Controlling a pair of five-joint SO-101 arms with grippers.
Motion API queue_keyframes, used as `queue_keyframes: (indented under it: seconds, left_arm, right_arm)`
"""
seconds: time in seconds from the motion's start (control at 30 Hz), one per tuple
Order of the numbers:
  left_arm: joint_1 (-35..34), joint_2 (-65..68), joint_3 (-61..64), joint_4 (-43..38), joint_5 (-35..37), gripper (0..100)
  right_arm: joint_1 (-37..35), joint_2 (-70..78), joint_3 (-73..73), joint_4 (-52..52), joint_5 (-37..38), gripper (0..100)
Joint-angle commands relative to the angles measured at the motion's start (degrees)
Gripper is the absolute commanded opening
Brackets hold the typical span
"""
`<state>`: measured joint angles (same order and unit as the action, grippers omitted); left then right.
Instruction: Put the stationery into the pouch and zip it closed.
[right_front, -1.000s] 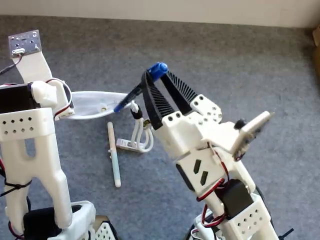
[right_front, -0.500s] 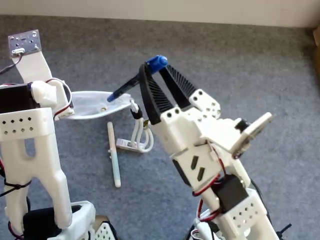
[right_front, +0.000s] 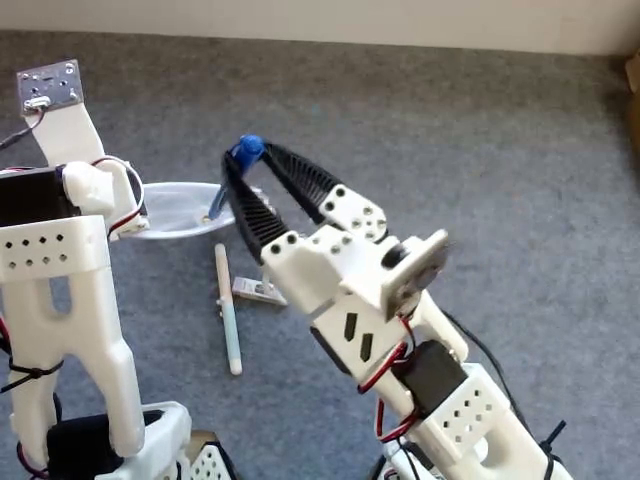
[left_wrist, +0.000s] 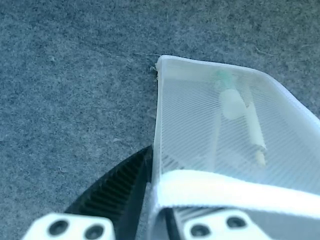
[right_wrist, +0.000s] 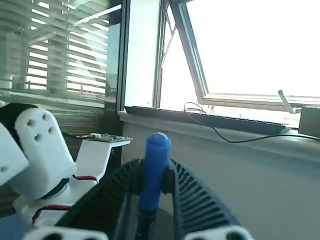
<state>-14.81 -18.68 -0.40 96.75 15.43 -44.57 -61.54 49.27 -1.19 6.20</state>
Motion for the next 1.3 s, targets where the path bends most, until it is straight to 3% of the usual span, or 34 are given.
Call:
queue_keyframes:
  seconds: [0.0,0.2,0.33,1.27]
  left_arm:
    - [1.0,0.8,0.8,-1.2,0.4,1]
    - [1.0,0.8,0.8,-1.2,0.4,1]
    - [1.0,0.8,0.8,-1.2,0.4,1]
    - [0.9,1.0,0.9,-1.2,0.4,1]
  right_arm:
    - [-0.9,0.0,-0.7,-1.3,5.5,0.8]
    - [-3.4,0.1,1.4,2.9,17.3,0.8]
    - [-5.9,0.1,2.7,7.5,20.8,0.8]
    - [-5.8,0.1,3.0,24.0,20.5,1.4]
